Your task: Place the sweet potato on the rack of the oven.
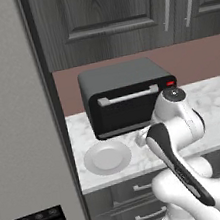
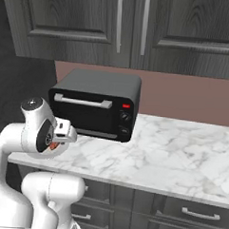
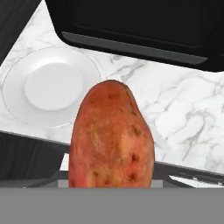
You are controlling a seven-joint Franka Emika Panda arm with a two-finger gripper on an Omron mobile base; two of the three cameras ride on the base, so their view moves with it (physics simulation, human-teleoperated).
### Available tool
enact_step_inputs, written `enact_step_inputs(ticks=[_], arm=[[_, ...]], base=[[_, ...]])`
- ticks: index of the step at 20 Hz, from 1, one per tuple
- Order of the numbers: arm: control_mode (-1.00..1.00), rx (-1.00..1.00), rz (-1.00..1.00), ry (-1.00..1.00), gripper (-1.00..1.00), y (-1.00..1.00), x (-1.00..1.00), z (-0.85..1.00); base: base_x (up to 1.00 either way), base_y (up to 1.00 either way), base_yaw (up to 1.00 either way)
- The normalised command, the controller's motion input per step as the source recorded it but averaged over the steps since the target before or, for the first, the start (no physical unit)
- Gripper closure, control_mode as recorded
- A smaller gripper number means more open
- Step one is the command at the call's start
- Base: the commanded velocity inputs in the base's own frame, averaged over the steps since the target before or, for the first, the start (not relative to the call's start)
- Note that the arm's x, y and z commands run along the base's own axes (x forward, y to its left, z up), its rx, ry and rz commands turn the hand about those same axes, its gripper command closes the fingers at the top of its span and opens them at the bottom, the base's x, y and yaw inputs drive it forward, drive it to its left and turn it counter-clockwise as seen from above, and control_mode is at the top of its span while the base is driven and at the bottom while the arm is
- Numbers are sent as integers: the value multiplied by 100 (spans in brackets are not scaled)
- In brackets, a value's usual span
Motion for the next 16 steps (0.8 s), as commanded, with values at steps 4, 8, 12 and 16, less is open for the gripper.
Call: enact_step_inputs(ticks=[4, 8, 12, 16], arm=[[-100, 0, -17, -6, 100, -27, -46, 36], [-100, 0, -5, 0, 100, -38, -18, 2], [-100, 0, 0, 0, 100, -5, -4, -19], [-100, 0, 0, -4, 100, 0, 0, -4]], base=[[0, 0, 0], [0, 0, 0], [0, 0, 0], [0, 0, 0]])
